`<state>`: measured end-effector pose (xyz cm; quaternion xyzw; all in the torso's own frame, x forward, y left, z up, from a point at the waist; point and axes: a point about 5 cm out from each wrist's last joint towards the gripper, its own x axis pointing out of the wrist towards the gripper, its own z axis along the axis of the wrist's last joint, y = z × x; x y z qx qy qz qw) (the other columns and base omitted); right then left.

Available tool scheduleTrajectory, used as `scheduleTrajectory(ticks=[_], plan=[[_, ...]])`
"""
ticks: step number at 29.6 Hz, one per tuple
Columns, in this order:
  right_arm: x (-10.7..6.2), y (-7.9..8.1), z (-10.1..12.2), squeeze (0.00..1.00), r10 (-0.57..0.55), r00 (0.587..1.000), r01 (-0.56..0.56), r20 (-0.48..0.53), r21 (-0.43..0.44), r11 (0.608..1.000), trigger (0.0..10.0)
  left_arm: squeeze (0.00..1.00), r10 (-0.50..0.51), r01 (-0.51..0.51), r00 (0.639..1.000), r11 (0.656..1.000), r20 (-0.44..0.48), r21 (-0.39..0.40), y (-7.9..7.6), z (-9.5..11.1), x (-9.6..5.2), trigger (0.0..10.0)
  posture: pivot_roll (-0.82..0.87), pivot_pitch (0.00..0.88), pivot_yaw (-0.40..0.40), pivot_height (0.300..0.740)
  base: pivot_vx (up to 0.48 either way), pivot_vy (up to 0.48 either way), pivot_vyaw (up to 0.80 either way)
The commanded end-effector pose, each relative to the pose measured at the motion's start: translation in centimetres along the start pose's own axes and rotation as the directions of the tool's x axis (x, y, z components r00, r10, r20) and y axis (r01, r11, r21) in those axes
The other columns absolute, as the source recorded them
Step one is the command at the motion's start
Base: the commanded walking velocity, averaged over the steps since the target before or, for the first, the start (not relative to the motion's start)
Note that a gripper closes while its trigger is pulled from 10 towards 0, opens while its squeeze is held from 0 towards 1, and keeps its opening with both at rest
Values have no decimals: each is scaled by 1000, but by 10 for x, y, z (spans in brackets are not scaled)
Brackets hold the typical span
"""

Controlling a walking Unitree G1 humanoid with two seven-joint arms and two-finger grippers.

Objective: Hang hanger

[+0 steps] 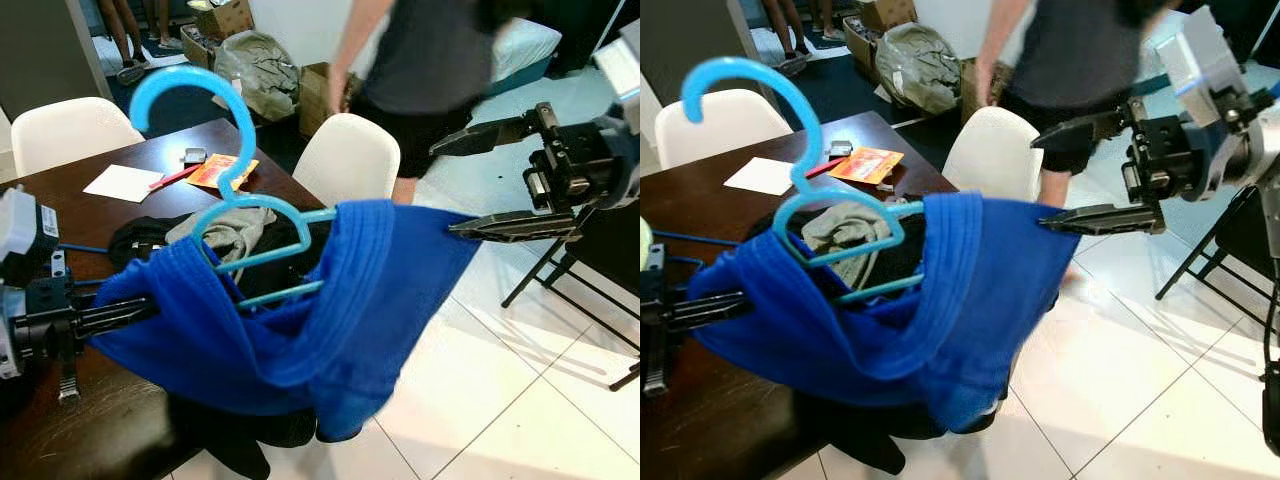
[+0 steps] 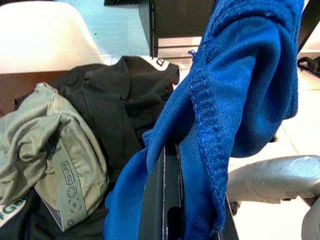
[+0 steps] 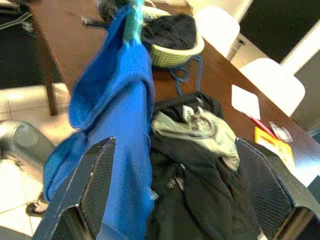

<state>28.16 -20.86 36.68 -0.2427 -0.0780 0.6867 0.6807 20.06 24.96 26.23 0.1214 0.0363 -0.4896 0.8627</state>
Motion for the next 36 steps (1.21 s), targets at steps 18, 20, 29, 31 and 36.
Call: scheduleTrajectory(ticks=[18, 20, 29, 31, 36], plan=[[56, 13, -19, 0, 213, 977, -213, 6, 60, 975, 10000, 0, -45, 46, 999, 998, -25, 30, -3, 1, 8, 10000, 46, 65, -45, 740, 0, 0, 0], [60, 11, -23, 0, 201, 980, -200, -1, 62, 978, 10000, 0, -48, 48, 999, 998, -21, 31, -4, 1, 9, 10000, 48, 66, -46, 740, 0, 0, 0], [63, 11, -28, 0, 200, 980, -199, -12, 80, 977, 0, 0, -54, 54, 998, 998, -13, 38, -4, 2, 11, 10000, 46, 68, -45, 740, 0, 0, 0], [63, 12, -29, 0, 203, 979, -201, -15, 87, 976, 0, 0, -55, 55, 998, 998, -11, 41, -4, 3, 11, 10000, 45, 69, -44, 740, 0, 0, 0], [64, 14, -33, 0, 199, 979, -194, -47, 98, 976, 0, 0, -60, 60, 998, 997, -9, 56, -4, 5, 13, 10000, 47, 69, -43, 740, 0, 0, 0]])
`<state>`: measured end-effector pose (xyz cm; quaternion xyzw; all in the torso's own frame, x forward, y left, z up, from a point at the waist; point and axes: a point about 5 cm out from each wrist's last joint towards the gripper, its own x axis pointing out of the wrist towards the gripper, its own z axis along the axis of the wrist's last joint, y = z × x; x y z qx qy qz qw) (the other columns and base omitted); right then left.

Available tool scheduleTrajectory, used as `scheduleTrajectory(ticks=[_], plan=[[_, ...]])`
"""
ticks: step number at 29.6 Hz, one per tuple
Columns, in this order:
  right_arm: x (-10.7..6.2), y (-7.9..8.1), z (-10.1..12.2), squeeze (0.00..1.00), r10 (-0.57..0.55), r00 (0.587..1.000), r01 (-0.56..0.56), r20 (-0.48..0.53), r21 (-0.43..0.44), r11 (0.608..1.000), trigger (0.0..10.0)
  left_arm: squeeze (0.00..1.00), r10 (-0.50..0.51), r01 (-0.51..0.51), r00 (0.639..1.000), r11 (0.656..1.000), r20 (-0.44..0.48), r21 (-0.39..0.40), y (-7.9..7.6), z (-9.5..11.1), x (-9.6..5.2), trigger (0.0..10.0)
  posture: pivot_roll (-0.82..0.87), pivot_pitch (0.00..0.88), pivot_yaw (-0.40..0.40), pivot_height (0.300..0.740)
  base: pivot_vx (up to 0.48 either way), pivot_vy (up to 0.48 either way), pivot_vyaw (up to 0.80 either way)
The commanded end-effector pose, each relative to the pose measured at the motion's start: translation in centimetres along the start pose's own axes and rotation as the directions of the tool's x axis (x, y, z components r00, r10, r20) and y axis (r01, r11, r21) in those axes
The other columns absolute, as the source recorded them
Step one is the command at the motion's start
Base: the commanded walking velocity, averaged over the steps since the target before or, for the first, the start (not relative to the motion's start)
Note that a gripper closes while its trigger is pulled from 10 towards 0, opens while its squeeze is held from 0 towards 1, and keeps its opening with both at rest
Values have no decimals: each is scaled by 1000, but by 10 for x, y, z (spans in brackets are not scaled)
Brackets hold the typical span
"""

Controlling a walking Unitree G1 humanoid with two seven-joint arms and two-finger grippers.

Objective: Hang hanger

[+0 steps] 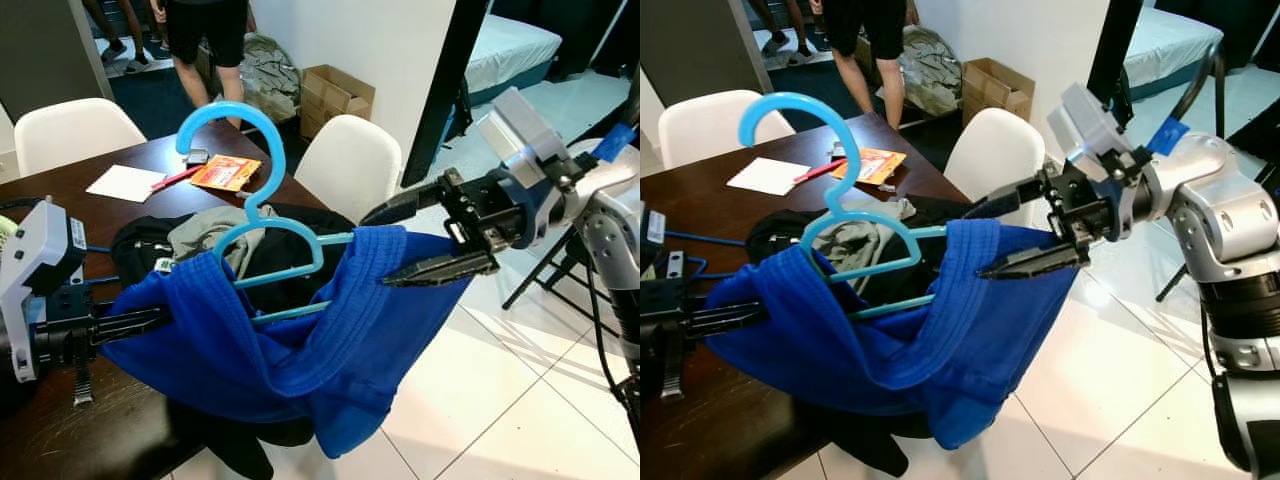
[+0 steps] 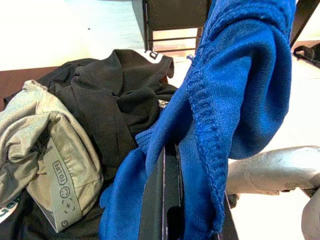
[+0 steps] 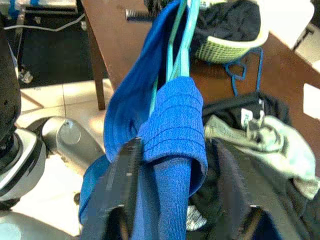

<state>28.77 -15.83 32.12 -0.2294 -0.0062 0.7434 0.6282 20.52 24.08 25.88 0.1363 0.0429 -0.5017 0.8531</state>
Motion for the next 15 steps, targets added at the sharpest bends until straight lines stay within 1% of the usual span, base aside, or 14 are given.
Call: scheduleTrajectory(ticks=[1, 5, 15], plan=[[5, 2, -2, 0, 15, 1000, -15, -14, -6, 1000, 0, 0, -29, 28, 999, 999, 16, 34, -2, 7, 2, 10000, 47, 69, -43, 740, 0, 0, 0], [6, 1, -5, 0, 9, 999, -9, -53, -10, 1000, 0, 0, -35, 35, 999, 999, 13, 41, -3, 7, 4, 10000, 45, 70, -42, 740, 0, 0, 0], [7, 2, -11, 0, 8, 996, -8, -92, -2, 1000, 0, 0, -61, 59, 998, 996, 22, 70, -6, 12, 10, 10000, 45, 70, -42, 740, 0, 0, 0]])
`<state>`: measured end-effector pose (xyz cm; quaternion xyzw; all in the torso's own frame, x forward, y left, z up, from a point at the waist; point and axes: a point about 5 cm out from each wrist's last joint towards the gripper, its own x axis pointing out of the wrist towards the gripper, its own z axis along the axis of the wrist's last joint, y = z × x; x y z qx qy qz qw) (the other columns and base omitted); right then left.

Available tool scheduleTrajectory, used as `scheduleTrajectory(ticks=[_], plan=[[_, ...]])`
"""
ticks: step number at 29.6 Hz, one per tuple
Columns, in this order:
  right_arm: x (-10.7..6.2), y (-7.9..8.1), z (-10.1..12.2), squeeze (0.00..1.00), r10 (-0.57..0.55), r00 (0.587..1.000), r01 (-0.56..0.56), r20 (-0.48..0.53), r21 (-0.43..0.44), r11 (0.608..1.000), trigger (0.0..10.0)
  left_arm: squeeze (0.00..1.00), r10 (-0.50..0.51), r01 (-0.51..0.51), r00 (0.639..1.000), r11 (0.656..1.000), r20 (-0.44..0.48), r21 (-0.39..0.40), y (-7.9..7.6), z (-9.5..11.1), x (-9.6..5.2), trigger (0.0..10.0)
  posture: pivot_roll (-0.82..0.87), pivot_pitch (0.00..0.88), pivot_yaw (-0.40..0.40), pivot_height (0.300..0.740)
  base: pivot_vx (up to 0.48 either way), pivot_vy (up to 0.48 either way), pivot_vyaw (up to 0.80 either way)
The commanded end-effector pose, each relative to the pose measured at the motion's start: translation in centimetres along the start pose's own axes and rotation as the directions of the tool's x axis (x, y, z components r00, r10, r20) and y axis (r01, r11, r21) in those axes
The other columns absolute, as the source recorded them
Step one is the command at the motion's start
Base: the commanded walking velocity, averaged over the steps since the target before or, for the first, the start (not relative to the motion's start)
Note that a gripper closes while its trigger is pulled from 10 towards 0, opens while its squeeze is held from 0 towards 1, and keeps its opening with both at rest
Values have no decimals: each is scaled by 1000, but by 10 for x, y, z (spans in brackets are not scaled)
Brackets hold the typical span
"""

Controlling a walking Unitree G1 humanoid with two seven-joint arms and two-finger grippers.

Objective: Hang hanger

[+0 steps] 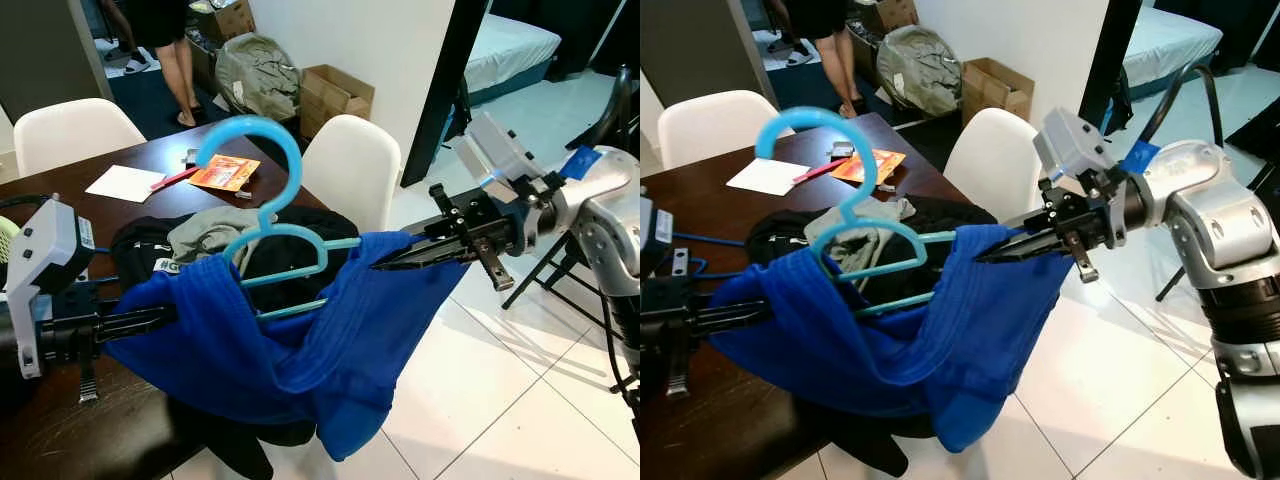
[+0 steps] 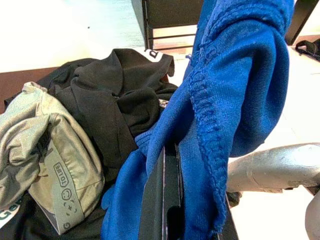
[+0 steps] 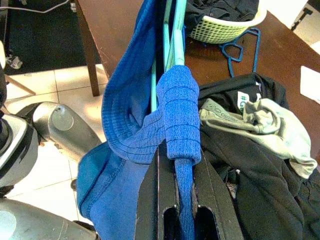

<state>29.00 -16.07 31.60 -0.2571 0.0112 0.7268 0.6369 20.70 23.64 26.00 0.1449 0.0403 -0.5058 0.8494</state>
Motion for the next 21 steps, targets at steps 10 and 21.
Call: scheduleTrajectory(ticks=[10, 21], plan=[[9, 4, -6, 0, 35, 999, -35, -18, 4, 999, 0, 1000, -33, 31, 998, 999, 62, 40, -3, 12, 11, 10000, 47, 72, -40, 740, 0, 0, 0], [-9, 1, -20, 0, -99, 990, 86, 96, 129, 988, 0, 1000, 161, -162, 979, 987, 126, -1, 19, 12, -11, 10000, 48, 64, -34, 740, 0, 0, 0]])
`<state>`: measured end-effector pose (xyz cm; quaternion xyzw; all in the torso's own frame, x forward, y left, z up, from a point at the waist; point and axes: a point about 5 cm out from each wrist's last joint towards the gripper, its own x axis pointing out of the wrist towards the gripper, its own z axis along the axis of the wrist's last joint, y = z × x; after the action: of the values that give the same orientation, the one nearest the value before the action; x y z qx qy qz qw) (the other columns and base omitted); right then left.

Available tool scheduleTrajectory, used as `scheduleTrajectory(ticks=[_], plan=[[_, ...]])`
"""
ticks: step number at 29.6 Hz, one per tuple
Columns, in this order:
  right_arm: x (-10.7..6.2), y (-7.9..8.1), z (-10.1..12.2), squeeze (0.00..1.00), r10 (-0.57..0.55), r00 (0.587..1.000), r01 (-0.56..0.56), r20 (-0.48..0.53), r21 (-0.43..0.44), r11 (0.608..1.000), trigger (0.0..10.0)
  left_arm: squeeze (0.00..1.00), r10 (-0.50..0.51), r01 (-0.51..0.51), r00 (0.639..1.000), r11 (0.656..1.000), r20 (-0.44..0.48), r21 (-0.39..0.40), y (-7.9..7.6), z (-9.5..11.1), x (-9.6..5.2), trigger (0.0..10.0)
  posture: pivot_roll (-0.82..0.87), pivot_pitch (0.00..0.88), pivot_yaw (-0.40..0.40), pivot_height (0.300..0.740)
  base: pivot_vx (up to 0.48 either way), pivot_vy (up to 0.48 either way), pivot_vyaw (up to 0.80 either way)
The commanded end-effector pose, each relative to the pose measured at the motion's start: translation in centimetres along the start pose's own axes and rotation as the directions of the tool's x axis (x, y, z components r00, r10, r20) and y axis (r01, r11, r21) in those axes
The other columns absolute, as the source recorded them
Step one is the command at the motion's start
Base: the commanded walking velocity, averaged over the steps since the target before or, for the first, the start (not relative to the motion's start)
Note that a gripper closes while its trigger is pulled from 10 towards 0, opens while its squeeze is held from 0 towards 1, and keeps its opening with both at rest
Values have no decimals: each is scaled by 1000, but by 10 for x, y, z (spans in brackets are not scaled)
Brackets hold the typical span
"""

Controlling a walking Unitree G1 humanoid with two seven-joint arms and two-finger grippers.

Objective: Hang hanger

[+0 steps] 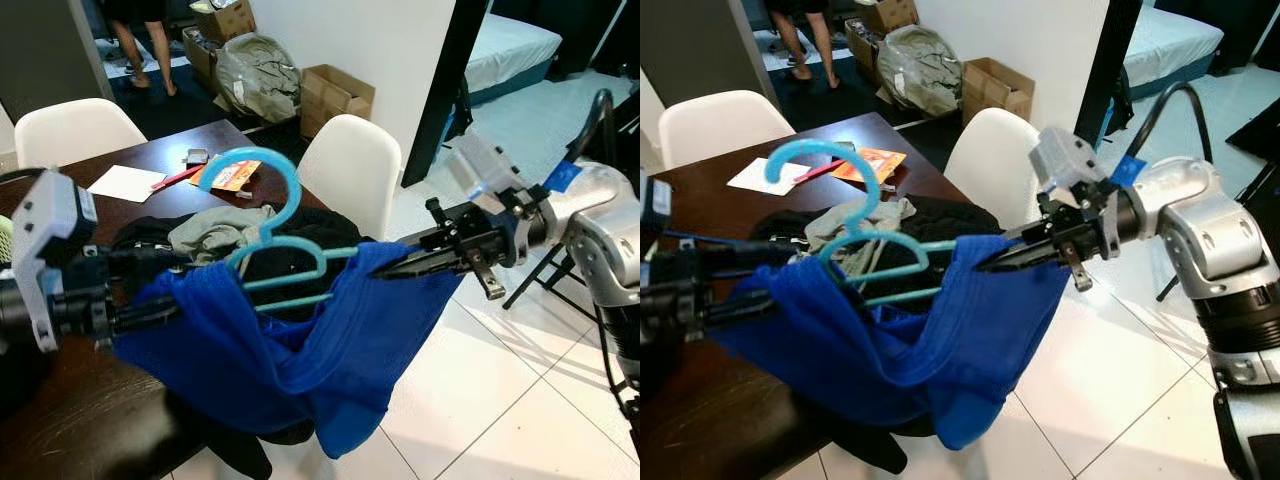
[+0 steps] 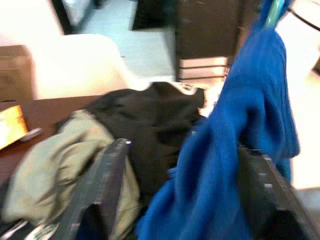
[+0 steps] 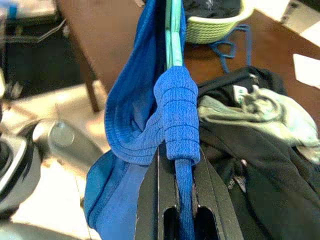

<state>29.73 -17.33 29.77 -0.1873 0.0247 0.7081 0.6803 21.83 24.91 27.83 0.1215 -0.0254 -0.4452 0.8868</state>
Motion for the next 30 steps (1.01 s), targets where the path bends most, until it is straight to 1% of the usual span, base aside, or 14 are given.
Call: scheduleTrajectory(ticks=[1, 8, 13, 16, 17, 18, 20, 21, 22, 23, 25, 28, 29, 30], plan=[[-11, -3, 1, 0, -62, 996, 61, 60, 21, 998, 0, 1000, 21, -21, 1000, 1000, 0, -8, 1, 0, -9, 10000, 50, 62, -36, 740, 0, 0, 0], [-29, -11, -4, 0, -207, 972, 199, 112, 76, 977, 0, 1000, 47, -47, 999, 999, -4, -17, 3, 4, -25, 10000, 51, 55, -38, 740, 0, 0, 0], [-61, -20, -18, 0, -457, 885, 441, 94, 151, 885, 0, 1000, 182, -182, 983, 983, 20, 8, 17, 12, -49, 10000, 49, 58, -39, 740, 0, 0, 0], [-97, -35, -23, 0, -733, 679, 713, 37, 206, 670, 0, 1000, 318, -320, 942, 947, 112, 2, 29, 14, -47, 10000, 41, 59, -34, 740, 0, 0, 0], [-97, -35, -23, 0, -733, 679, 713, 37, 206, 670, 0, 1000, 318, -320, 942, 947, 112, 2, 29, 14, -47, 10000, 41, 59, -34, 740, 0, 0, 0], [-109, -39, -26, 0, -809, 588, 788, 4, 222, 574, 0, 1000, 359, -361, 924, 932, 132, -7, 32, 10, -39, 10000, 32, 57, -29, 740, 0, 0, 0], [-109, -39, -26, 0, -809, 588, 788, 4, 222, 574, 0, 1000, 359, -361, 924, 932, 132, -7, 32, 10, -39, 10000, 32, 57, -29, 740, 0, 0, 0], [-118, -41, -28, 0, -864, 502, 841, -20, 242, 483, 0, 1000, 387, -386, 908, 922, 159, -37, 32, 4, -29, 10000, 32, 57, -29, 740, 0, 0, 0], [-129, -43, -32, 0, -918, 395, 891, -44, 261, 371, 0, 0, 411, -404, 892, 911, 189, -77, 29, -4, -12, 10000, 22, 56, -25, 740, 0, 0, 0], [-138, -43, -34, 0, -952, 301, 923, -62, 270, 274, 0, 0, 438, -416, 871, 899, 222, -140, 25, -12, 7, 10000, 19, 56, -21, 740, 0, 0, 0], [-138, -43, -34, 0, -952, 301, 923, -62, 270, 274, 0, 0, 438, -416, 871, 899, 222, -140, 25, -12, 7, 10000, 19, 56, -21, 740, 0, 0, 0], [-147, -43, -37, 0, -978, 188, 950, -86, 267, 159, 0, 0, 492, -437, 838, 864, 236, -251, 15, -25, 41, 10000, 12, 55, -16, 740, 0, 0, 0], [-150, -42, -44, 0, -987, 104, 964, -121, 256, 70, 10000, 0, 546, -473, 821, 814, 166, -336, 5, -41, 76, 10000, 5, 52, -13, 740, 0, 0, 0], [-150, -42, -44, 0, -987, 104, 964, -121, 256, 70, 10000, 0, 546, -473, 821, 814, 166, -336, 5, -41, 76, 10000, 5, 52, -13, 740, 0, 0, 0]])
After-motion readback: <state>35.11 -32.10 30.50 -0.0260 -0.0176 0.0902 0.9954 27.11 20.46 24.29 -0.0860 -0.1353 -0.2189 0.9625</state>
